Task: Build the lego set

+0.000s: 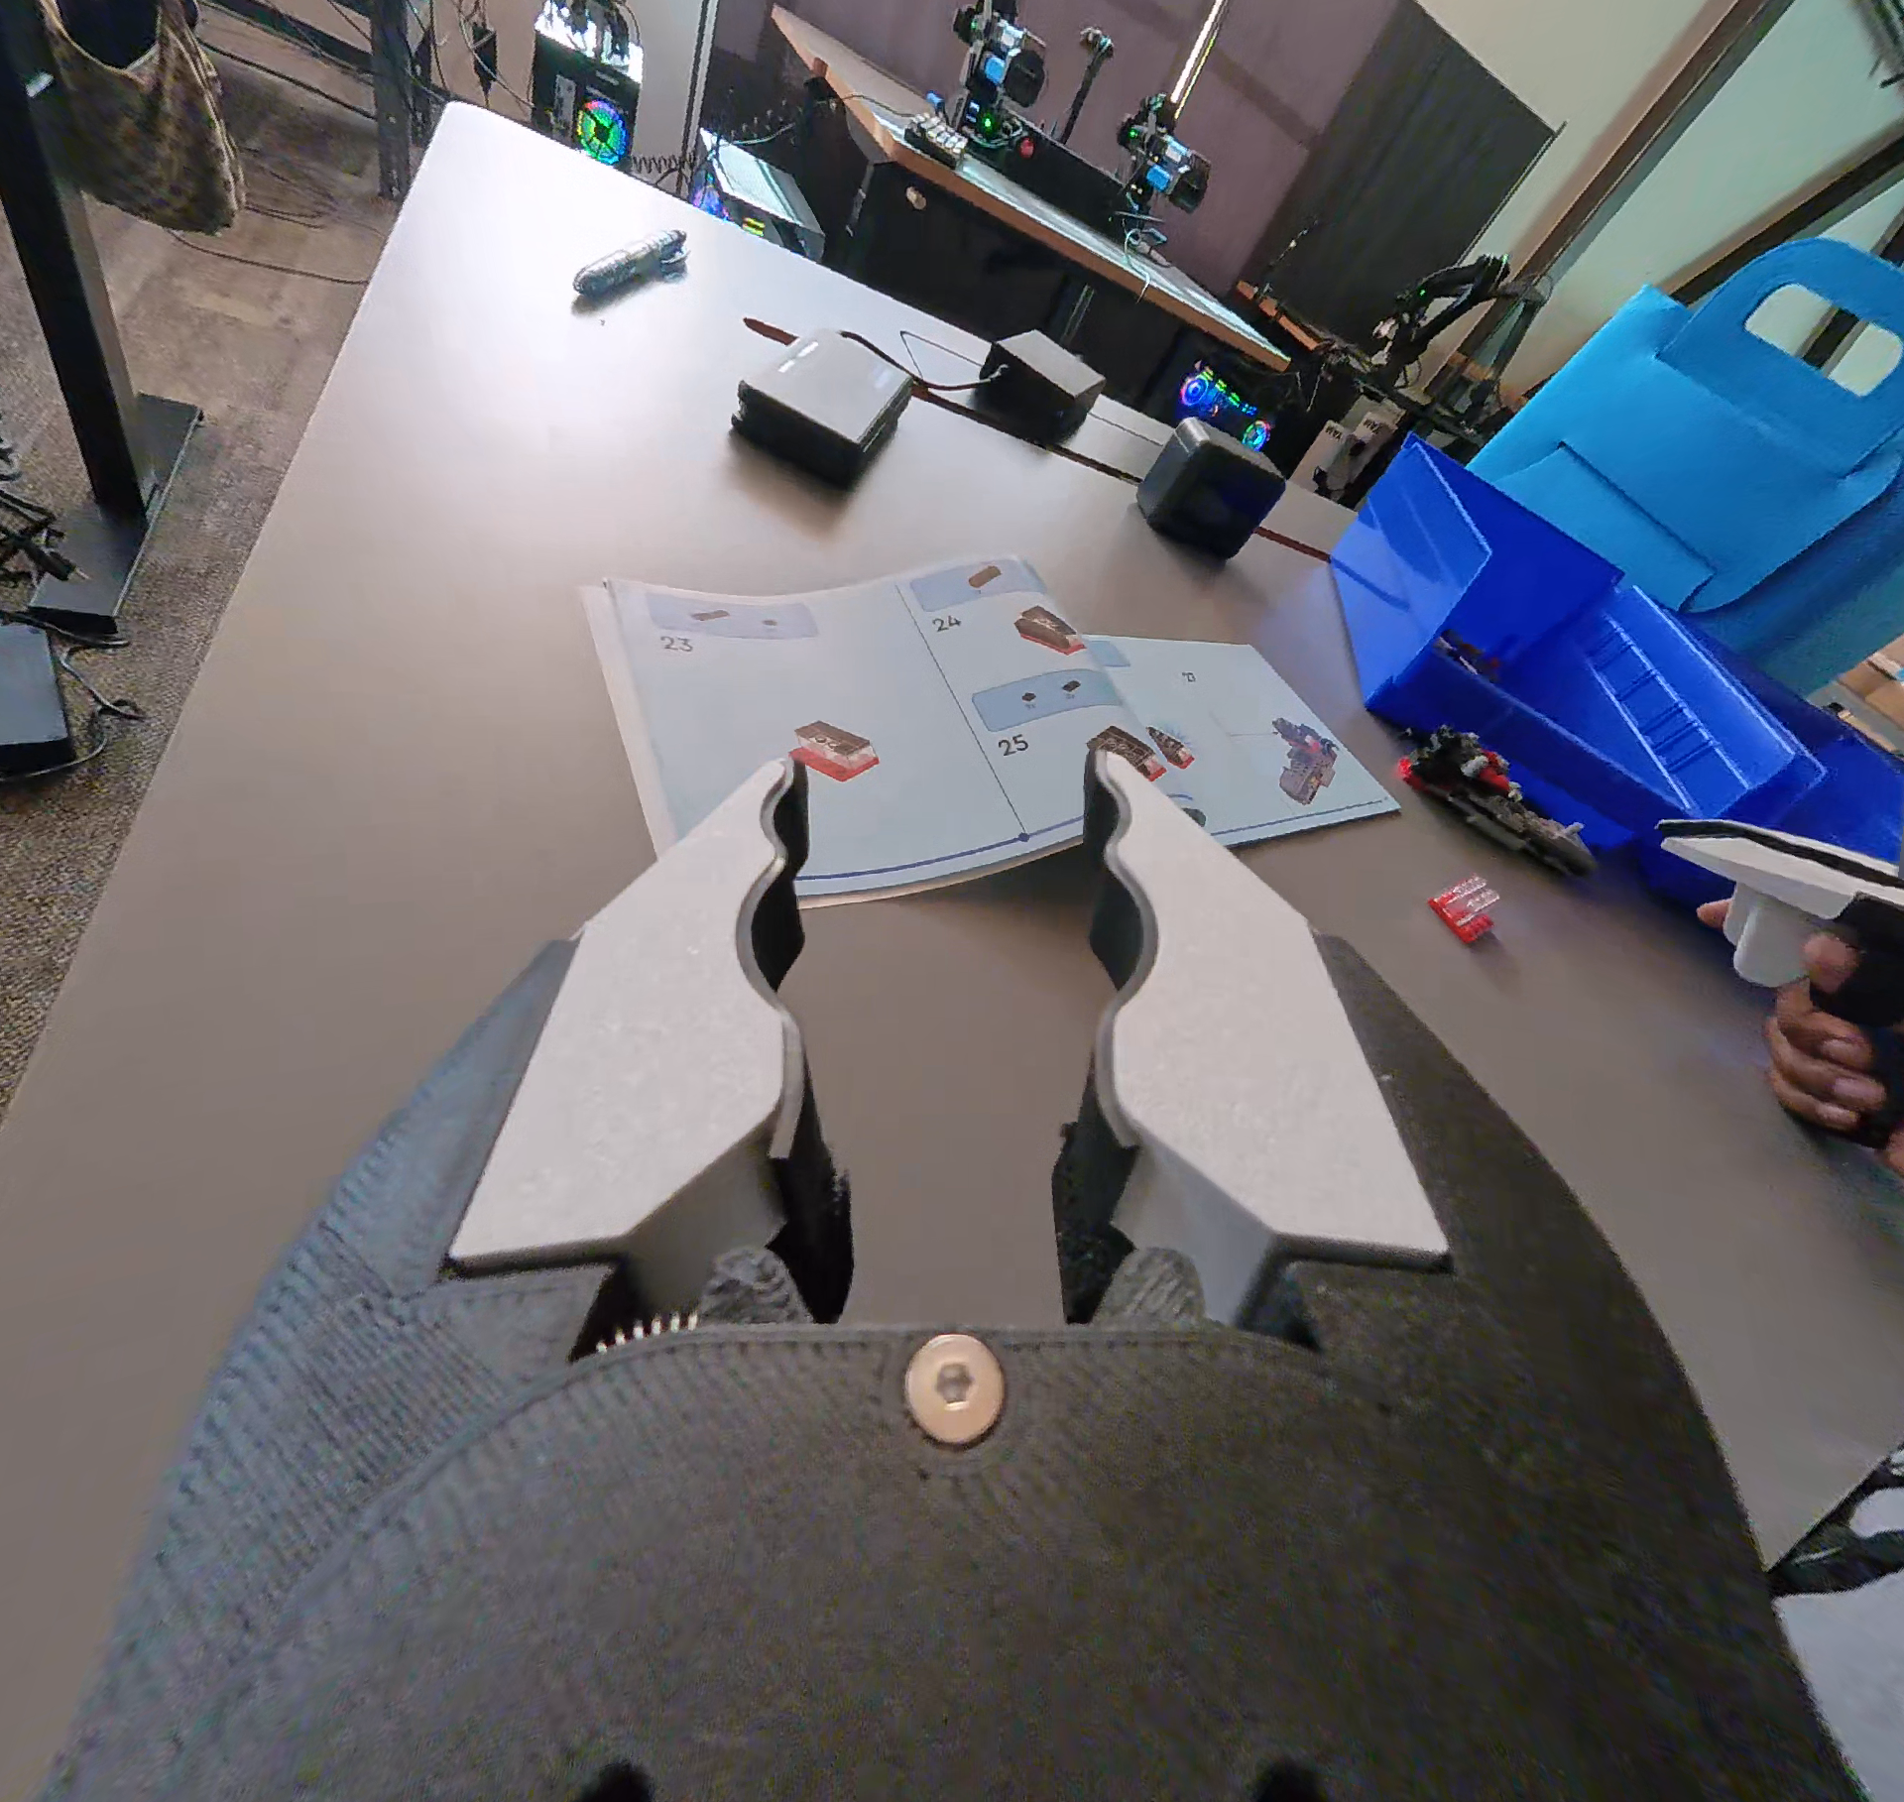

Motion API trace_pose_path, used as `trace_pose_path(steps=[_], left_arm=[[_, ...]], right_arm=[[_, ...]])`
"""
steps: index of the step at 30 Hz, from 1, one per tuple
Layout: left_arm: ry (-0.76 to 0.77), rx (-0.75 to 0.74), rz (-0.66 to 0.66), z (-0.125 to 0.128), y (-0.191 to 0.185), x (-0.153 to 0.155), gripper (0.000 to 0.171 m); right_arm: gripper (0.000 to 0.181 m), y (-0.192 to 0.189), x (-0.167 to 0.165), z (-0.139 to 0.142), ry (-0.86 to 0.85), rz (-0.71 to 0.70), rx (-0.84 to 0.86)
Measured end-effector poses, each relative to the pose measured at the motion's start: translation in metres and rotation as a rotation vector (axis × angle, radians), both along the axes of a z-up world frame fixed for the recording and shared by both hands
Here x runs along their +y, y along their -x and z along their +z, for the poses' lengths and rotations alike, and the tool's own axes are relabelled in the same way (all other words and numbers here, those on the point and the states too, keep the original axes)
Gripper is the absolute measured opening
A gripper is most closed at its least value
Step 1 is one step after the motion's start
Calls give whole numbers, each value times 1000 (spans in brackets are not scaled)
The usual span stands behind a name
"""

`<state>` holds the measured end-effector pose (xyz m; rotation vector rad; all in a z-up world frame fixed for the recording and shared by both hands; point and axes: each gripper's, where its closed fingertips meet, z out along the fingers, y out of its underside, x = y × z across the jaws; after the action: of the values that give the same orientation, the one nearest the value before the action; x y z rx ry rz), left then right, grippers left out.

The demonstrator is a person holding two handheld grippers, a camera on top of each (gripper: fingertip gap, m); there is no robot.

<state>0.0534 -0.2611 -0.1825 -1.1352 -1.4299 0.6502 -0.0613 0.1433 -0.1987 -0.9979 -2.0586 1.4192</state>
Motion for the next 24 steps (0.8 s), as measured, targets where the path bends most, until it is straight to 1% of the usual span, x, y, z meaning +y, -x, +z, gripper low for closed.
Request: trace_pose_path(steps=[5,11,15,17,18,21,24], left_arm=[[31,-28,6,-4,2,1,54],[62,-54,12,-8,3,2,54],[113,-38,12,-5,6,8,54],[124,-2,-26,1,10,26,54],[117,11,-58,3,14,40,54],[97,17,-185,4,28,99,54],[129,-13,-299,0,43,163,55]], right_arm=[[32,-1,1,3,34,8,1],[32,-6,4,14,112,38,24],[32,-13,19,20,166,40,34],[32,-17,37,23,183,21,48],[32,-19,47,25,192,6,54],[32,-26,86,29,227,-54,65],[32,-35,121,31,270,-89,71]])
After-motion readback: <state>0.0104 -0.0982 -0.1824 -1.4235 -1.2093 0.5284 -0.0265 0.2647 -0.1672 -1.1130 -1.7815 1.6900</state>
